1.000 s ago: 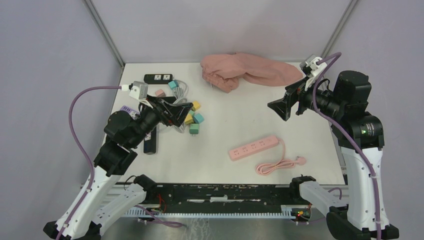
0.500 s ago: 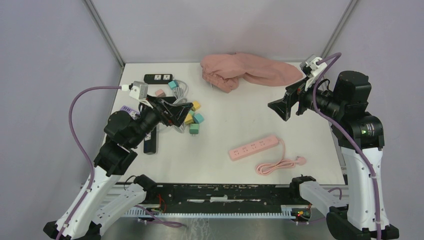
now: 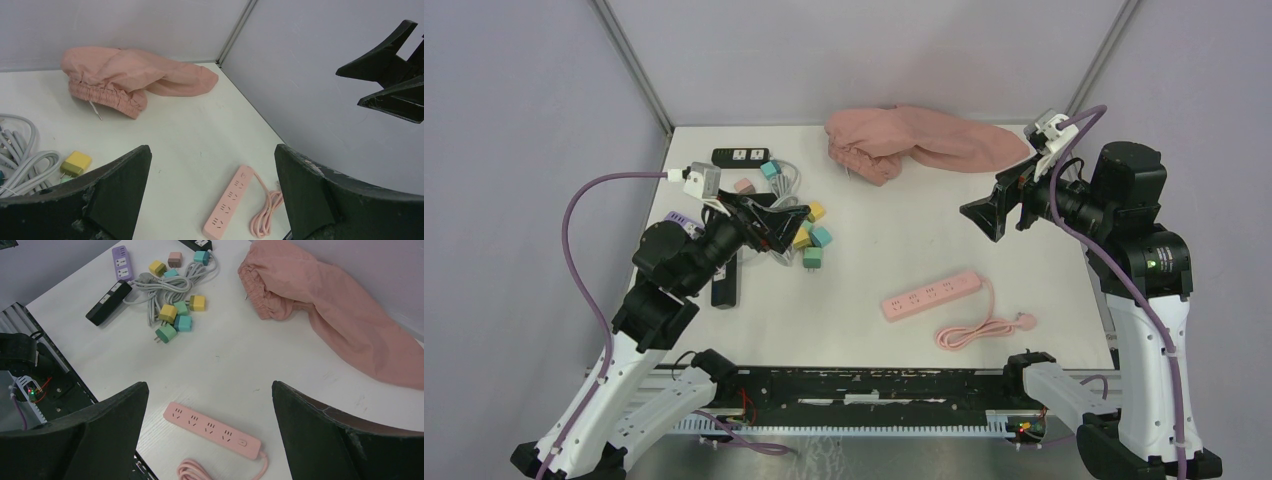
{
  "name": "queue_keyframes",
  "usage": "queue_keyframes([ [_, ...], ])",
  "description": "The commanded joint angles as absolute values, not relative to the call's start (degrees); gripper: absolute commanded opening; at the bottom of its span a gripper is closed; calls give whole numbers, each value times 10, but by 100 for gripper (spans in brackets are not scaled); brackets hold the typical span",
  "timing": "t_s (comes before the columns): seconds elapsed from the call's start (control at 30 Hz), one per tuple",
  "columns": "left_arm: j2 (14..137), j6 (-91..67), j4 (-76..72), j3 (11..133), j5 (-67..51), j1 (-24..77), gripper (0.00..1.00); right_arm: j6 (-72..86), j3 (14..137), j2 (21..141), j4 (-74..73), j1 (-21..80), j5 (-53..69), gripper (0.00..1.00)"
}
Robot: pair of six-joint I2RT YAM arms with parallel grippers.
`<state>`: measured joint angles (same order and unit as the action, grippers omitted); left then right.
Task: Pull the plug off the socket
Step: Reset both arms
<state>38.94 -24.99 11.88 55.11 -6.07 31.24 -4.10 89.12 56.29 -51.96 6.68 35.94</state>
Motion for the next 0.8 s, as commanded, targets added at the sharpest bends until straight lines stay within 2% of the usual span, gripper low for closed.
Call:
queue_keyframes([
  [0.0, 390, -228, 105, 559, -62, 310, 99, -34, 900, 559, -510, 66, 347, 100],
  [0.77, 387, -223, 110, 558, -61, 311, 99, -39, 892, 557, -507, 66, 343, 100],
])
